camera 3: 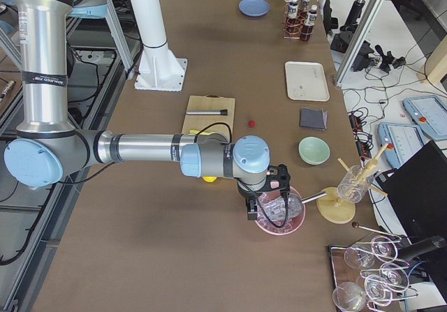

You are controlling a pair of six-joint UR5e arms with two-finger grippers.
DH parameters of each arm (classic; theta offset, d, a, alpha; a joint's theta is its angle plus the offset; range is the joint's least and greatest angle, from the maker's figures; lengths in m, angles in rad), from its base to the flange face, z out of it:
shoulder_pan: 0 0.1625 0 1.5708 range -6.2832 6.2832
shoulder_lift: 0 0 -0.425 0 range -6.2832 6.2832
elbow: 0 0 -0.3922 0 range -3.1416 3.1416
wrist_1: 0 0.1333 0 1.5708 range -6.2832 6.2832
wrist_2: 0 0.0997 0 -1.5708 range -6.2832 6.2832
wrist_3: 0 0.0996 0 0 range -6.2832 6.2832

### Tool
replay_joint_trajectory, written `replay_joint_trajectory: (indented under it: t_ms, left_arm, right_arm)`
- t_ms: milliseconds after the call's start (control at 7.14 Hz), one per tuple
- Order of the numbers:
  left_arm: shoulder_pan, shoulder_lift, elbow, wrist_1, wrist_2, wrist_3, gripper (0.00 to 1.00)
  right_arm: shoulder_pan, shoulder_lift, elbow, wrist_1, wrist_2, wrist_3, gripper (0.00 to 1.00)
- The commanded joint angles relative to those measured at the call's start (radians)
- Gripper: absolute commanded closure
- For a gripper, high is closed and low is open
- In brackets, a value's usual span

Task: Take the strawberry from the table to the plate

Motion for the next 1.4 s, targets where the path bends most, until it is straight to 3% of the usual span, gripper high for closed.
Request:
replay_joint_trajectory:
  t_ms: [0, 1260]
  left_arm:
    - [0.001, -0.004, 0.023, -0.004, -0.002, 0.001, 0.02]
    - [-0.009, -0.003, 0.036, -0.001, -0.006, 0.008, 0.02]
  right_arm:
    - [0.000, 0.000, 0.000, 0.000, 0.000, 0.000, 0.00]
    - [0.003, -0.021, 0.026, -0.003, 0.003, 0.000, 0.00]
